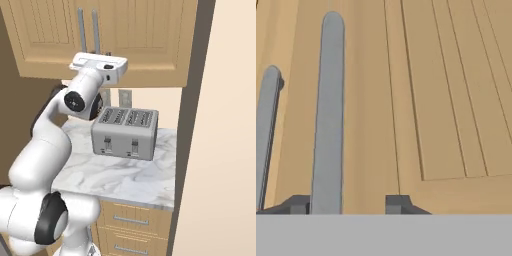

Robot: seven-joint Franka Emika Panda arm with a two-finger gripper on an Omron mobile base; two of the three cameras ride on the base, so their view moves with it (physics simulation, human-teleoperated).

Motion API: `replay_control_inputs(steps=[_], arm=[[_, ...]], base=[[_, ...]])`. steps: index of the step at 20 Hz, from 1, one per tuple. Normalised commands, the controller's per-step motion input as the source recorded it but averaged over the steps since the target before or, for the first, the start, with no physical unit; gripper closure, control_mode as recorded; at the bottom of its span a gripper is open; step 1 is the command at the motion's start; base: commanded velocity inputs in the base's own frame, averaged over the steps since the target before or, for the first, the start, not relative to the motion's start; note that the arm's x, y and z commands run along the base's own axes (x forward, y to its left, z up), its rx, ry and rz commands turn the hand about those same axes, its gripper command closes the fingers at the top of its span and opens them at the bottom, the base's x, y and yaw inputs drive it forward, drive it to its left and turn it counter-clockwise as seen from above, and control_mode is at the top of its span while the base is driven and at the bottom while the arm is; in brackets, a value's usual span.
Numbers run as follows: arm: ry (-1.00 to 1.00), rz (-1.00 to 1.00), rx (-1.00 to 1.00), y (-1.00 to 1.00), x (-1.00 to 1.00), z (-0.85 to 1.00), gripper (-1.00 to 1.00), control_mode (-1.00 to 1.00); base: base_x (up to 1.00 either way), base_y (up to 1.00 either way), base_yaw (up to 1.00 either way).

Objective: Open the cabinet directly in front. Then move the liquor and the cup to the dining counter with the candle on it.

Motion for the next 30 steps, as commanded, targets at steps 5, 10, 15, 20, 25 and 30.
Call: replay_control_inputs(steps=[5,10,15,20,25,30], arm=[[-0.02,-0.26,0.07,-0.8,-0.93,0.14,1.0,-1.0],[0.0,-0.32,0.09,-0.91,-0.81,0.06,1.0,-1.0],[0.0,-0.32,0.11,-0.99,-0.73,0.01,1.0,-1.0],[-0.01,-0.05,0.02,-0.18,-0.22,0.02,-1.0,-1.0],[-0.08,0.0,-0.03,0.16,-0.92,-0.01,-1.0,-1.0],[-0.02,0.0,-0.03,0.48,-0.98,0.0,-1.0,-1.0]], base=[[0.0,0.0,0.0],[0.0,0.0,0.0],[0.0,0.0,0.0],[0.0,0.0,0.0],[0.0,0.0,0.0],[0.0,0.0,0.0]])
